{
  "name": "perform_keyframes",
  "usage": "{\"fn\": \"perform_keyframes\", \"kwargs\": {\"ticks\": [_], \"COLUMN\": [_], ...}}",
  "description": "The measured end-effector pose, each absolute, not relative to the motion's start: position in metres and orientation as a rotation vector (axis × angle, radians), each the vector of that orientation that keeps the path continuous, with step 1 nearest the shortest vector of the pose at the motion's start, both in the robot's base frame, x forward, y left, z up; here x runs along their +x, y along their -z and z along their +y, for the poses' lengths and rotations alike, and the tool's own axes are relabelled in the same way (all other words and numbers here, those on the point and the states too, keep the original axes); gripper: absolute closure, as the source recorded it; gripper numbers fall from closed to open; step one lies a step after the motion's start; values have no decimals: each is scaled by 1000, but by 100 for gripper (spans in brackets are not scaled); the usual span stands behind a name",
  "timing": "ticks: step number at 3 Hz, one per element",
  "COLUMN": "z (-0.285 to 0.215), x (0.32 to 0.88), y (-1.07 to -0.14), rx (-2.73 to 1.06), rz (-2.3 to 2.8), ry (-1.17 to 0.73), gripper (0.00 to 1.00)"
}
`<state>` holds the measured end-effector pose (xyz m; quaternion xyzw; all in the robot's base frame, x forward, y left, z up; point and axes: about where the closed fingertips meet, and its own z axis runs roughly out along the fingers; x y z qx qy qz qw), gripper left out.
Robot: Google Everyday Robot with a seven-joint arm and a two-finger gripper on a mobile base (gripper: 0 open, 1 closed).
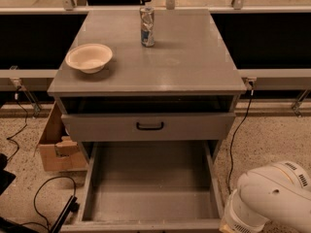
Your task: Close middle drawer
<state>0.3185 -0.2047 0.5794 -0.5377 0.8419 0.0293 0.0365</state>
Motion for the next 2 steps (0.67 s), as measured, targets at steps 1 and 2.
{"fn": "perform_keyframes", "kwargs": {"ticks": [1, 2], "z": [-193, -173], "x": [305, 278], "y": [-546, -483], "rx": [-1644, -1641], "rz": [2598, 2605], "ry": [-168, -304], "gripper": [100, 100]}}
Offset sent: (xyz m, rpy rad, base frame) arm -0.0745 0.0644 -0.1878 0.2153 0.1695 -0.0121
